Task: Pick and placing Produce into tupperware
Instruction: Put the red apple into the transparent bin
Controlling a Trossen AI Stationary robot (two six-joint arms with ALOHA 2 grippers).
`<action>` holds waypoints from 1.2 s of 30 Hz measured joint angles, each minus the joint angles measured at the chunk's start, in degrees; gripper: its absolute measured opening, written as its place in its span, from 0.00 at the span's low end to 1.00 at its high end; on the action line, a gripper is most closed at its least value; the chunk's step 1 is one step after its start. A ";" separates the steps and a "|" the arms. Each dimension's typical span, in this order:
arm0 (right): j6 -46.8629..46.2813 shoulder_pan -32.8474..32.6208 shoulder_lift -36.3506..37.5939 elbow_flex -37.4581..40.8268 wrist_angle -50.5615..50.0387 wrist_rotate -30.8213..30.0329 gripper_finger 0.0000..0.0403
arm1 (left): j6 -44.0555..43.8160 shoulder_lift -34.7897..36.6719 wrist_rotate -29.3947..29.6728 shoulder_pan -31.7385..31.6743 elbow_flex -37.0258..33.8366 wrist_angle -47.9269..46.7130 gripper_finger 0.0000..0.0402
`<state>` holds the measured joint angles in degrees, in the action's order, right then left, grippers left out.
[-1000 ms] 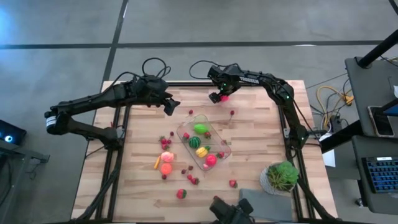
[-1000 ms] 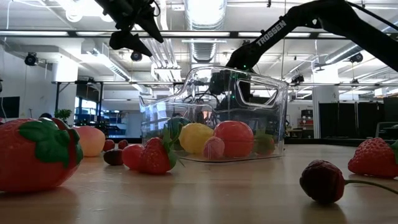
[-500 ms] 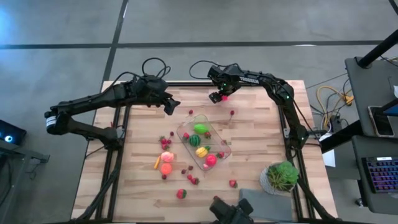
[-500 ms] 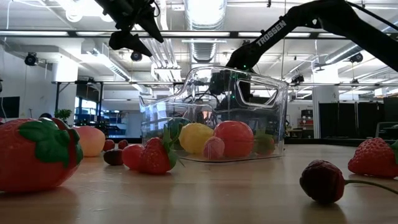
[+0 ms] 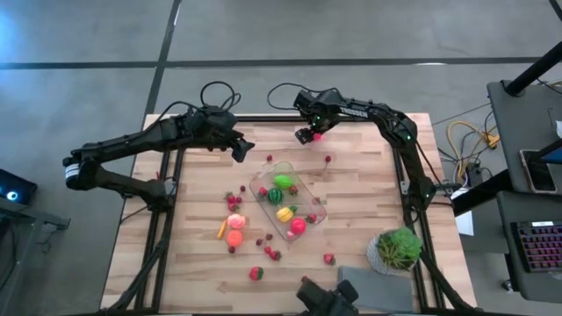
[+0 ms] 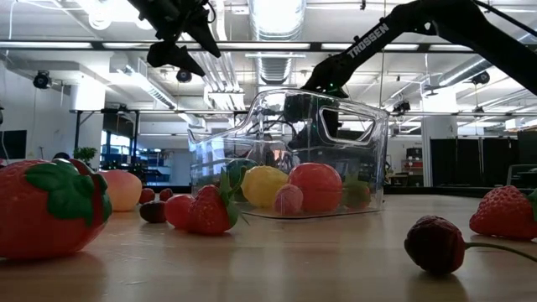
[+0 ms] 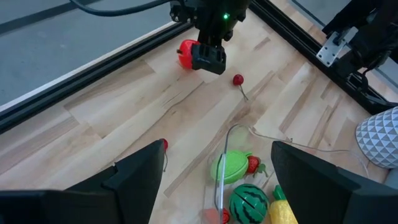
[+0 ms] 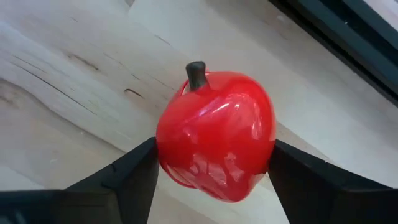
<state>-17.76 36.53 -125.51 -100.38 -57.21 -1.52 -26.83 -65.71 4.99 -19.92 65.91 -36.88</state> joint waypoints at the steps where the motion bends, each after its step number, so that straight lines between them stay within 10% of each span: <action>1: 0.00 0.00 0.00 0.00 -0.06 0.00 0.66 | 0.00 0.00 0.02 0.00 0.00 0.07 0.70; 22: 0.28 -1.24 3.38 0.00 -4.15 0.04 0.64 | 0.17 0.00 0.02 0.02 0.00 0.41 0.70; 36: 0.59 -12.64 24.01 0.00 -7.30 9.20 0.63 | 0.63 -0.31 0.01 0.02 0.02 0.41 0.70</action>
<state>-17.17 23.90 -101.50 -100.38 -64.51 7.68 -26.20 -66.02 5.01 -19.90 65.93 -36.47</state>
